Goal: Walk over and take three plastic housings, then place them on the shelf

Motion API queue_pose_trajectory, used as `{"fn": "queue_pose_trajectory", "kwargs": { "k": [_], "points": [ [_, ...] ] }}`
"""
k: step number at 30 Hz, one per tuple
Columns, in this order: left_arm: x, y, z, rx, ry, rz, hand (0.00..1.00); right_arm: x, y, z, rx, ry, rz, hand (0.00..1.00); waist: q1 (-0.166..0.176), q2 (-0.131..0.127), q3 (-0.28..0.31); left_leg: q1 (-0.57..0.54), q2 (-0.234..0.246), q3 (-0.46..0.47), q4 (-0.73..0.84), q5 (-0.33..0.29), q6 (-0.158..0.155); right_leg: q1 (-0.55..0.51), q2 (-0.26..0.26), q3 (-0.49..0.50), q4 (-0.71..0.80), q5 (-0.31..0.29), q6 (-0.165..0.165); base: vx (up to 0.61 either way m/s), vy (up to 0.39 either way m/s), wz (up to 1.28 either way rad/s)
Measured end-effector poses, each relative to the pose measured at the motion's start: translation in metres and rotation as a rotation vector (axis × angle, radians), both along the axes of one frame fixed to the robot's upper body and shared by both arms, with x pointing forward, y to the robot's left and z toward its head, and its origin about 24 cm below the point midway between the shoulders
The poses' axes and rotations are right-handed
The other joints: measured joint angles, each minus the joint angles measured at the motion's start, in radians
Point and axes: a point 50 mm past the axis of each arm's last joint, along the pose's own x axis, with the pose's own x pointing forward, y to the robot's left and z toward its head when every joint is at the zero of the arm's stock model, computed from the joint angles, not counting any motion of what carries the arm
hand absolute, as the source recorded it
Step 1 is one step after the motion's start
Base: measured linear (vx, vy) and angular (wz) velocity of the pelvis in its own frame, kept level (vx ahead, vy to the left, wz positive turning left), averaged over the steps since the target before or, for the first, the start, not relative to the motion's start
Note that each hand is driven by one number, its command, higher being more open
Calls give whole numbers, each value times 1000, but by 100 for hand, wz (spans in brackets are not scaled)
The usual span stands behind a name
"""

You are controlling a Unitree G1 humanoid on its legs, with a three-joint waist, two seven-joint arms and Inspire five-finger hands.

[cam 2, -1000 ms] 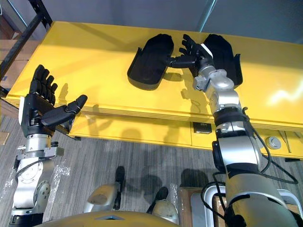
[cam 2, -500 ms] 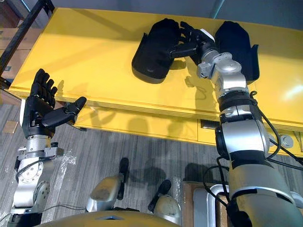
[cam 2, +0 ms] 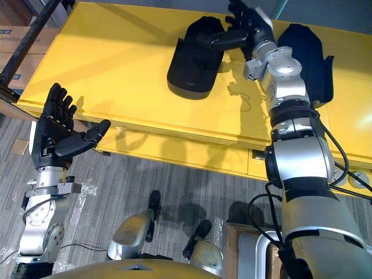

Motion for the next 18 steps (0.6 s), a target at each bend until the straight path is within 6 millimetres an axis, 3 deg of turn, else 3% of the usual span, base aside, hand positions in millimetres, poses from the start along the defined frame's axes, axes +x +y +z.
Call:
{"fn": "queue_pose_trajectory", "kwargs": {
  "k": [2, 5, 7, 9, 10, 13, 18],
  "points": [
    [0, 0, 2, 10, -12, 0, 100, -7, -2, 15, -61, -90, -30, 100, -6, 0, 0, 1, 2, 5, 3, -1, -1, 0, -2, 3, 0, 0, 0, -19, 1, -6],
    [-2, 5, 7, 62, -25, 34, 100, -37, 4, 40, -72, -348, -7, 100, -33, -1, 0, 19, 4, 30, 3, -6, -2, 2, 0, 27, 3, 0, 0, 2, -1, -19],
    [-2, 8, 8, 66, -30, 42, 100, -57, 7, 38, -53, -456, 21, 100, -48, -3, -1, 38, 5, 48, 2, -14, -1, 5, -1, 44, 3, 1, 1, 10, 5, -37],
    [-3, 11, 12, 71, -39, 56, 100, -82, 9, 27, -68, -543, 31, 100, -61, -13, -7, 56, 8, 80, -2, -25, -3, 7, -2, 76, 3, 1, 1, 24, 2, -46],
    [-6, 14, 15, 74, -50, 67, 100, -96, 11, 14, -66, -565, 38, 100, -84, -26, -18, 66, 9, 97, -12, -26, -3, 4, -1, 90, 2, 1, 1, 49, -3, -44],
    [-7, 21, 15, 81, -18, 98, 100, -123, 12, -37, 22, -514, 29, 100, -141, -59, -59, 102, 15, 151, -33, -35, -7, -1, 3, 142, 0, 1, 1, 48, -1, -50],
    [-5, 25, 9, 101, 52, 142, 100, -169, 3, -88, 168, -451, -63, 100, -201, -77, -95, 129, 24, 212, -46, -49, -15, -17, 12, 201, 0, 2, 2, 28, -11, -39]
  ]
}}
